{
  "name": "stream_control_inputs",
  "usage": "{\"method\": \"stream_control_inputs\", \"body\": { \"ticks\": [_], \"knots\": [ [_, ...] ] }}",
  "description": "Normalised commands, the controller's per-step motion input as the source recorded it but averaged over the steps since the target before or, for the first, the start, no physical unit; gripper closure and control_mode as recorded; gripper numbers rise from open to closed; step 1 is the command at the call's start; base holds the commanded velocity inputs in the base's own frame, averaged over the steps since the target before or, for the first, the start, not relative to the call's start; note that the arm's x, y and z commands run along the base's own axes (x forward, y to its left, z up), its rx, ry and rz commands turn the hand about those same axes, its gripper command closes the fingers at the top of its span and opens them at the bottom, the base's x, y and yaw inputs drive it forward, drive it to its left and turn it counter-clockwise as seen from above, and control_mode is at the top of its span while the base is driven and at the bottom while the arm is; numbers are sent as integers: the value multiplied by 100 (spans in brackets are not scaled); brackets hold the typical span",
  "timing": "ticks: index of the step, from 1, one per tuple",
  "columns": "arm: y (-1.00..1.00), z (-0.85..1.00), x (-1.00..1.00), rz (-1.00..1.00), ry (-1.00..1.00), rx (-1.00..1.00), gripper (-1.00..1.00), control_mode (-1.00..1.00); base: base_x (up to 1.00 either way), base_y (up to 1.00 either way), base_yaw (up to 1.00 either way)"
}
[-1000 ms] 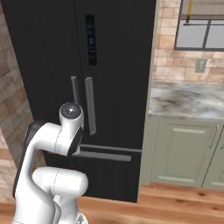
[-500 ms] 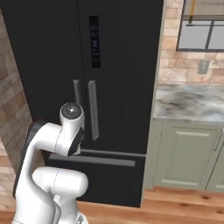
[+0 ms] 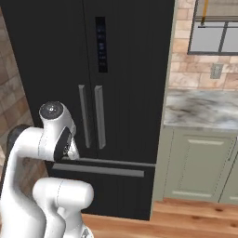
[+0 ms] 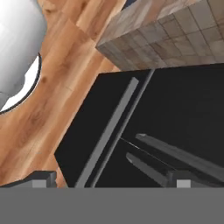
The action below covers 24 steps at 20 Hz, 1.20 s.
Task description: Place one of the steaks on the plate and the other in the bowl. Then place the bowl in the fridge.
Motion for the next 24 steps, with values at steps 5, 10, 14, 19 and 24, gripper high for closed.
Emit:
{"method": "stream_control_inputs", "body": {
  "ticks": [5, 10, 14, 19, 24],
  "knots": [
    [11, 0, -54, 22, -26, -26, -100, -100, 0, 0, 0],
    [21, -1, -24, 28, -32, -30, -100, -100, 0, 0, 0],
    [37, -7, 2, 24, -18, -30, -100, -100, 0, 0, 0],
    [15, -17, 31, 17, -2, -22, -100, -100, 0, 0, 0],
    [0, -12, 54, 13, 6, -4, -100, -100, 0, 0, 0]
  ]
}}
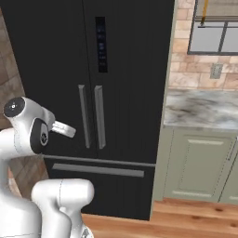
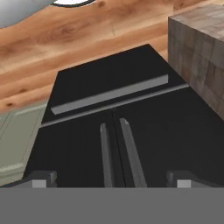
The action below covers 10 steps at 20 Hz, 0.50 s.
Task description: Place one of the steaks on the plate and the other in the bowl. Then place the bowl in the fridge.
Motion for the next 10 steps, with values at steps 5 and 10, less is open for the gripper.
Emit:
{"method": "stream_control_inputs", "body": {
  "ticks": [5, 10],
  "knots": [
    [0, -1, 60, 8, 1, 0, -100, -100, 0, 0, 0],
    [15, -12, 49, 0, -1, 0, -100, -100, 0, 0, 0]
  ]
}}
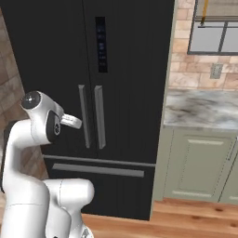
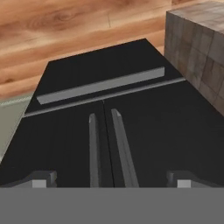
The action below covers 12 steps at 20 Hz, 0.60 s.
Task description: Place one of the steaks on the plate and the other in the bowl. Then place the bowl in the fridge.
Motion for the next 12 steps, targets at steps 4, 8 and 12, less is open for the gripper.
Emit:
{"method": "stream_control_inputs", "body": {
  "ticks": [4, 8, 12],
  "knots": [
    [14, -13, 48, 0, 0, -1, -100, -100, 0, 0, 0],
    [0, -7, 42, 0, 0, 0, -100, -100, 0, 0, 0],
    [0, -11, 40, 0, 0, 0, -100, -100, 0, 0, 0]
  ]
}}
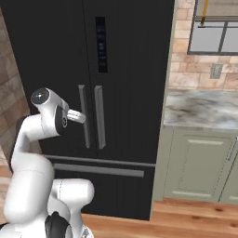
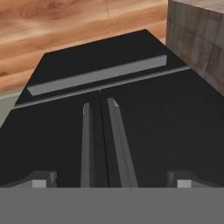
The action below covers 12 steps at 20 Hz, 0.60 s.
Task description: Place one of the steaks on the plate and the other in the bowl. Then place the bowl in the fridge.
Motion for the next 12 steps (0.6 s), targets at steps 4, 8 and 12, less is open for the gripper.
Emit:
{"method": "stream_control_inputs", "body": {
  "ticks": [4, 8, 12],
  "knots": [
    [0, -12, 45, 0, 0, 0, -100, -100, 0, 0, 0],
    [0, -8, 55, 2, 0, 0, -100, -100, 0, 0, 0],
    [0, -3, 54, 2, 0, 0, -100, -100, 0, 0, 0]
  ]
}}
